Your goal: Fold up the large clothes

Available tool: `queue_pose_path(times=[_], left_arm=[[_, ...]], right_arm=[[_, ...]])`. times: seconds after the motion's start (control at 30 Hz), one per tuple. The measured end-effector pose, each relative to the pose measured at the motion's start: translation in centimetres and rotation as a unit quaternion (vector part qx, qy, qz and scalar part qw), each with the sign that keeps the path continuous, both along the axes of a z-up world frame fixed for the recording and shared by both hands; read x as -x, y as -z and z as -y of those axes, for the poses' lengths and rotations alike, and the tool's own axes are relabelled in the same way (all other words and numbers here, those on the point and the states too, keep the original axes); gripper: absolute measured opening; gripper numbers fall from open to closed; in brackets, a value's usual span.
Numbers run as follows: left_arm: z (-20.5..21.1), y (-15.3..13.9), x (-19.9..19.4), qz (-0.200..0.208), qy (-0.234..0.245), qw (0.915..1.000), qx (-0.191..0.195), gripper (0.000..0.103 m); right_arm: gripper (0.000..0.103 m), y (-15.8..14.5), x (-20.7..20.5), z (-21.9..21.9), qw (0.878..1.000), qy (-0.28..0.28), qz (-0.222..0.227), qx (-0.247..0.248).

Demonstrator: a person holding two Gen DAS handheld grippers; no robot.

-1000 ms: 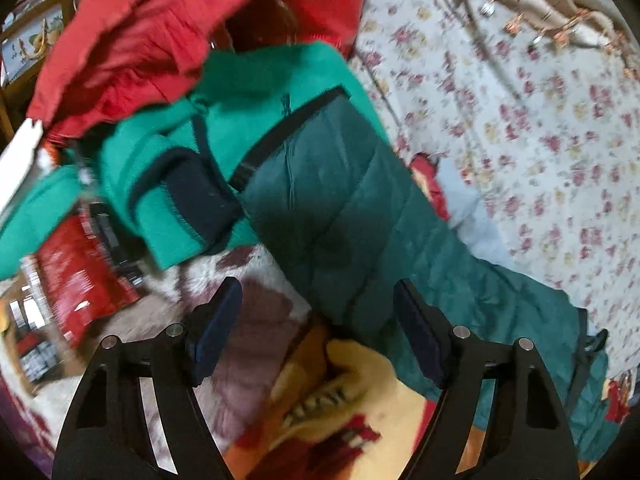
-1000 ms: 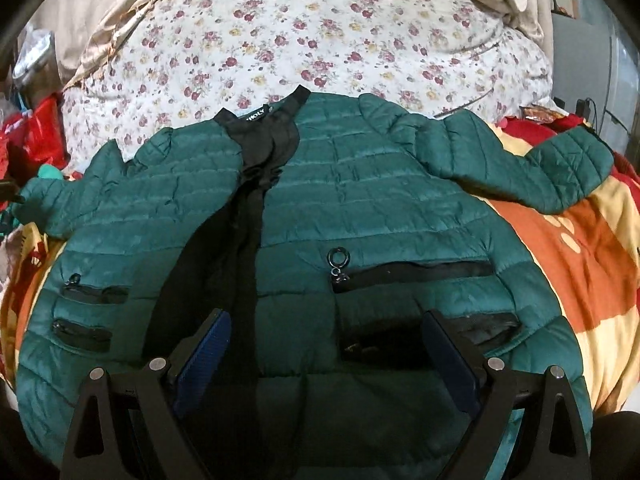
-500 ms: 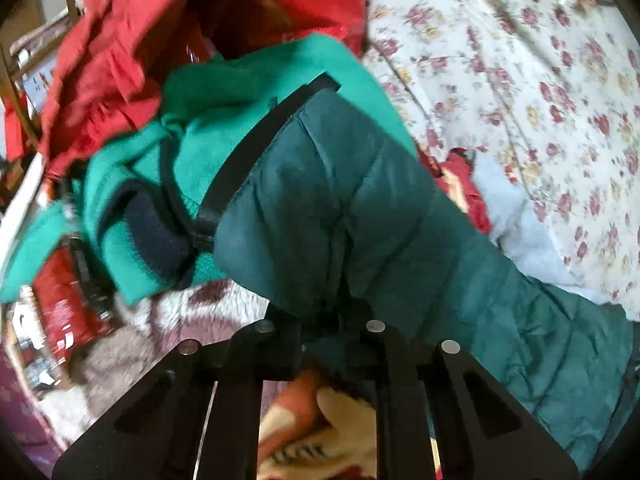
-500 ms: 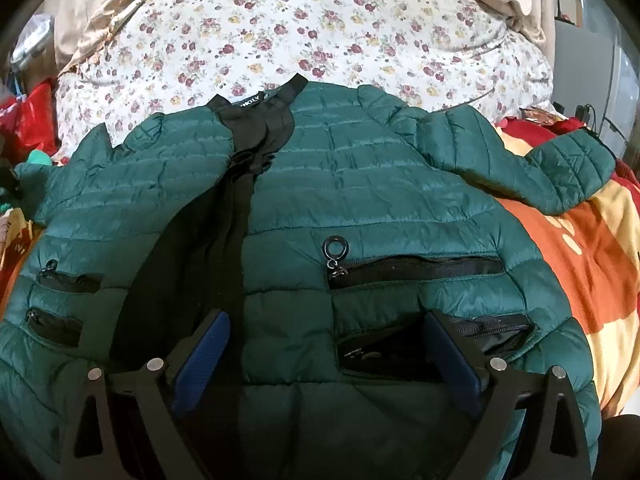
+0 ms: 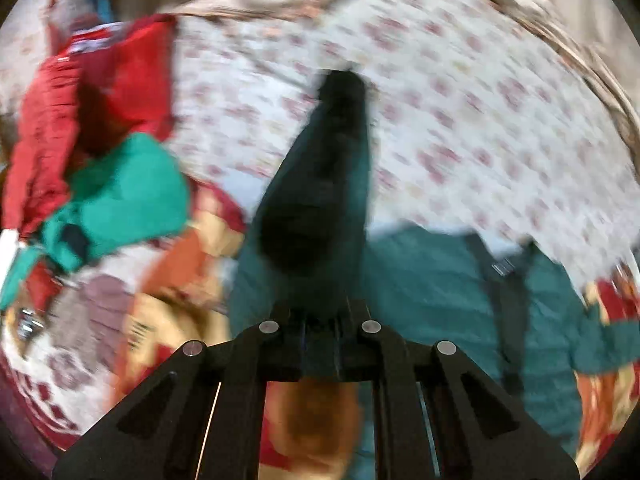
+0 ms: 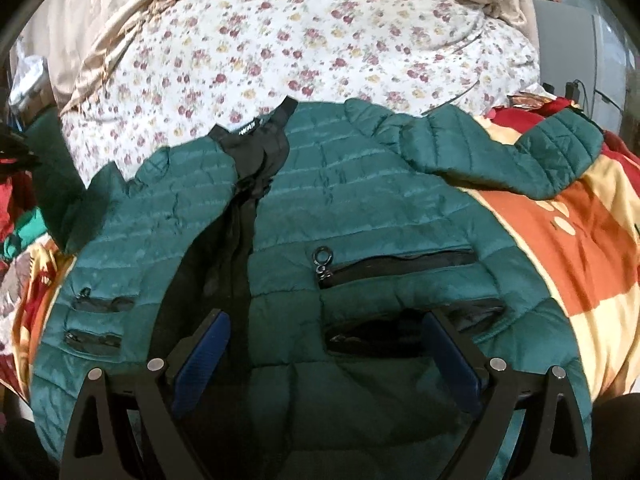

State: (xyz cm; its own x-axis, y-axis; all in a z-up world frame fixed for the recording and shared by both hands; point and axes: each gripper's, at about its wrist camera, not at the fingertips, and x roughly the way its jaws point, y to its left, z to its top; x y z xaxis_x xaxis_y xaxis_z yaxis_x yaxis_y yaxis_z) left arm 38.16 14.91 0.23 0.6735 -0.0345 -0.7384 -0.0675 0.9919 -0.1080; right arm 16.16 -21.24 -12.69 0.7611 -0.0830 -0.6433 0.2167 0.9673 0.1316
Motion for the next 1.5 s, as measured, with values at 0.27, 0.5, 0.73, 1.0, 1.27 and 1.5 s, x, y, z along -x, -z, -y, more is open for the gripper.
queue_pose_path(times=[0.27,0.5,0.73,1.0,1.27,1.5], left_arm=[[7.5,8.1,1.6,-0.071,0.056,0.9954,0.031,0.008],[9.0,12.2,3.5,-0.073,0.065,0.994,-0.05,0.014],[7.0,10.9,9.8,-0.009,0.104,0.9944,0.017,0.056],[2.5,9.1,12.8,0.074,0.059,0.9955,-0.005,0.07],[-5.4,11.5,10.3,0.023,-0.055,0.9958,0.07,0.07],[-7.3,11.9,10.0,0.006,-0.075,0.9912,0.109,0.07]], right_arm=[[0.096,-1.5,1.6,1.1,1.0,0.02,0.02,-0.005],[0.096,-3.2,1.9,0.7,1.0,0.007,0.016,-0.002],[0.096,-5.8,0.4,-2.8,0.998,-0.06,0.011,0.012],[0.096,-5.5,-7.7,-9.7,0.988,-0.144,-0.05,-0.028],[0.088,-2.4,-19.1,-16.1,0.982,-0.165,-0.075,-0.058],[0.08,1.1,-24.4,-17.8,0.968,-0.142,-0.145,-0.149]])
